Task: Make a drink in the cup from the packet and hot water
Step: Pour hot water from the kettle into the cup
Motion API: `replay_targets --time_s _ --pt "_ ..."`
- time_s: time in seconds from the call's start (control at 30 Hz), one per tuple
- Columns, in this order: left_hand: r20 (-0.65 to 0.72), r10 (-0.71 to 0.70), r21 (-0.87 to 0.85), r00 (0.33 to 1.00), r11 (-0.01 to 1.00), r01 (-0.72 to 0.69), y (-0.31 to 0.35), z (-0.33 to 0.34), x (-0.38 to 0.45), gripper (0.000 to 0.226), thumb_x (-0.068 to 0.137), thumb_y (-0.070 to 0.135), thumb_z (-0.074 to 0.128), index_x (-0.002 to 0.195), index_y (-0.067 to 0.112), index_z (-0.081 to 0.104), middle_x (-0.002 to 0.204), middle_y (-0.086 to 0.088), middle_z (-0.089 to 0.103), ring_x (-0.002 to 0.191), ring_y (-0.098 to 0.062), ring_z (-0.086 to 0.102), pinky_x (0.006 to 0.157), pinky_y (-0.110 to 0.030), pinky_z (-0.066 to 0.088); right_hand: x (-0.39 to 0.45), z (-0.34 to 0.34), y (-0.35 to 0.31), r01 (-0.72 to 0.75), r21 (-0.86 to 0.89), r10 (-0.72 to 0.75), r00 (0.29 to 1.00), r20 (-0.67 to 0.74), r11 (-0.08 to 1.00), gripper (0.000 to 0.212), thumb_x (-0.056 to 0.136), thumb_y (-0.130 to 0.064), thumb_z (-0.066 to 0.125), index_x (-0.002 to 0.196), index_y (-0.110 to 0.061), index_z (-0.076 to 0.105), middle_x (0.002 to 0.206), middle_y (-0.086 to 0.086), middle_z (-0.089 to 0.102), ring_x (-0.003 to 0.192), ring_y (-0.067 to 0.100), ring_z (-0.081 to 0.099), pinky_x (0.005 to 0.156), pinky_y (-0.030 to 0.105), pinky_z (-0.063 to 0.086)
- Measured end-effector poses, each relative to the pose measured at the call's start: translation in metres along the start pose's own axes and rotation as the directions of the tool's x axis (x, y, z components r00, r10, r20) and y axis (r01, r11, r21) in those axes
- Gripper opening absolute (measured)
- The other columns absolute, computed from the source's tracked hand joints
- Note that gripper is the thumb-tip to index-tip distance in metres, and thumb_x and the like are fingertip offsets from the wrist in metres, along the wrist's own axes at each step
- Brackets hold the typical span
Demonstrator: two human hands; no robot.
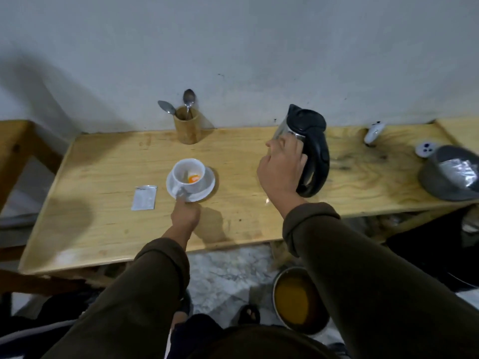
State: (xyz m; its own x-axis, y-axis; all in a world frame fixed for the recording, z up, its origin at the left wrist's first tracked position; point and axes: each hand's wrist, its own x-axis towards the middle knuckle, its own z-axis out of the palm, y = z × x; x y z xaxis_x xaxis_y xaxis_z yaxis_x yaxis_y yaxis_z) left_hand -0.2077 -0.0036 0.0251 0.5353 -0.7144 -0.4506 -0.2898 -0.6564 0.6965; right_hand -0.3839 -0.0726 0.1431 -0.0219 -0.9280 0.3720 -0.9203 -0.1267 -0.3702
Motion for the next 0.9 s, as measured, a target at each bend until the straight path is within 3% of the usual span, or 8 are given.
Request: replay_targets --time_s 0.1,0.23,0.33,0.43,0.5,0.57,0.67,0.9 --pt "0.013 -0.045 0.002 0.999 0.999 0.045 0.005 0.004 -0.001 0.044 0.09 0.02 0.044 0.133 0.012 0.046 0.128 -0.019 0.058 0.119 -0.042 0.052 0.104 -0.044 0.04 0.002 -0.014 0.023 -0.104 -0.025 0.101 0.99 -0.1 0.994 0.028 0.085 -0.011 0.051 0.111 -0.012 0.063 0.138 0.012 0.045 0.13 0.034 0.036 0.099 0.05 0.03" --pt "0.025 -0.093 -0.055 0.995 0.994 0.094 0.009 0.01 0.001 0.045 0.088 0.018 0.051 0.132 0.008 0.046 0.13 -0.02 0.056 0.12 -0.04 0.052 0.106 -0.047 0.042 0.001 -0.019 0.045 -0.279 0.079 0.283 0.958 -0.042 0.957 0.046 0.084 -0.008 0.051 0.13 -0.013 0.046 0.149 0.013 0.032 0.139 0.033 0.024 0.11 0.049 0.027" --pt "0.021 -0.105 -0.06 0.994 0.993 0.106 0.012 0.013 -0.001 0.045 0.09 0.015 0.049 0.133 0.005 0.043 0.13 -0.019 0.054 0.122 -0.039 0.05 0.106 -0.045 0.041 0.002 -0.018 0.056 -0.356 0.181 0.359 0.933 0.014 0.917 0.063 0.085 -0.005 0.05 0.143 -0.012 0.027 0.15 0.013 0.03 0.138 0.03 0.026 0.112 0.041 0.027" --pt "0.021 -0.115 -0.068 0.993 0.991 0.116 0.012 0.015 -0.001 0.045 0.09 0.017 0.049 0.134 0.006 0.043 0.129 -0.019 0.055 0.121 -0.039 0.051 0.106 -0.046 0.041 0.007 -0.021 0.064 -0.524 0.339 0.507 0.85 0.143 0.782 0.062 0.087 -0.004 0.051 0.143 -0.009 0.026 0.144 0.014 0.035 0.133 0.031 0.035 0.109 0.04 0.036" --pt "0.023 -0.117 -0.057 0.993 0.991 0.118 0.013 0.015 -0.001 0.045 0.09 0.017 0.049 0.134 0.007 0.044 0.129 -0.02 0.055 0.121 -0.039 0.051 0.107 -0.046 0.041 0.013 -0.025 0.069 -0.647 0.422 0.597 0.758 0.262 0.636 0.051 0.087 -0.003 0.052 0.135 -0.007 0.036 0.137 0.016 0.043 0.125 0.034 0.046 0.101 0.039 0.043" --pt "0.028 -0.119 -0.032 0.993 0.992 0.12 0.014 0.014 -0.001 0.042 0.089 0.018 0.051 0.13 0.007 0.047 0.127 -0.019 0.057 0.119 -0.039 0.052 0.107 -0.045 0.041 0.019 -0.025 0.071 -0.693 0.45 0.619 0.714 0.326 0.562 0.04 0.086 -0.001 0.051 0.125 -0.006 0.043 0.131 0.017 0.048 0.117 0.034 0.053 0.096 0.039 0.048" --pt "0.045 -0.11 -0.021 0.993 0.994 0.111 0.013 0.012 0.001 0.037 0.087 0.019 0.052 0.123 0.008 0.052 0.124 -0.018 0.06 0.116 -0.039 0.055 0.105 -0.047 0.043 0.026 -0.024 0.067 -0.642 0.487 0.57 0.761 0.31 0.592 0.032 0.084 0.001 0.051 0.114 -0.007 0.046 0.122 0.016 0.053 0.109 0.034 0.057 0.094 0.042 0.051" --pt "0.018 -0.103 -0.035 0.995 0.994 0.103 0.015 0.002 -0.001 0.038 0.092 0.024 0.043 0.127 0.009 0.051 0.126 -0.016 0.059 0.116 -0.036 0.055 0.102 -0.041 0.045 0.059 -0.036 0.045 -0.376 0.35 0.299 0.92 0.255 0.858 0.026 0.089 -0.018 0.056 0.111 -0.008 0.046 0.116 0.013 0.056 0.106 0.032 0.056 0.097 0.049 0.045"
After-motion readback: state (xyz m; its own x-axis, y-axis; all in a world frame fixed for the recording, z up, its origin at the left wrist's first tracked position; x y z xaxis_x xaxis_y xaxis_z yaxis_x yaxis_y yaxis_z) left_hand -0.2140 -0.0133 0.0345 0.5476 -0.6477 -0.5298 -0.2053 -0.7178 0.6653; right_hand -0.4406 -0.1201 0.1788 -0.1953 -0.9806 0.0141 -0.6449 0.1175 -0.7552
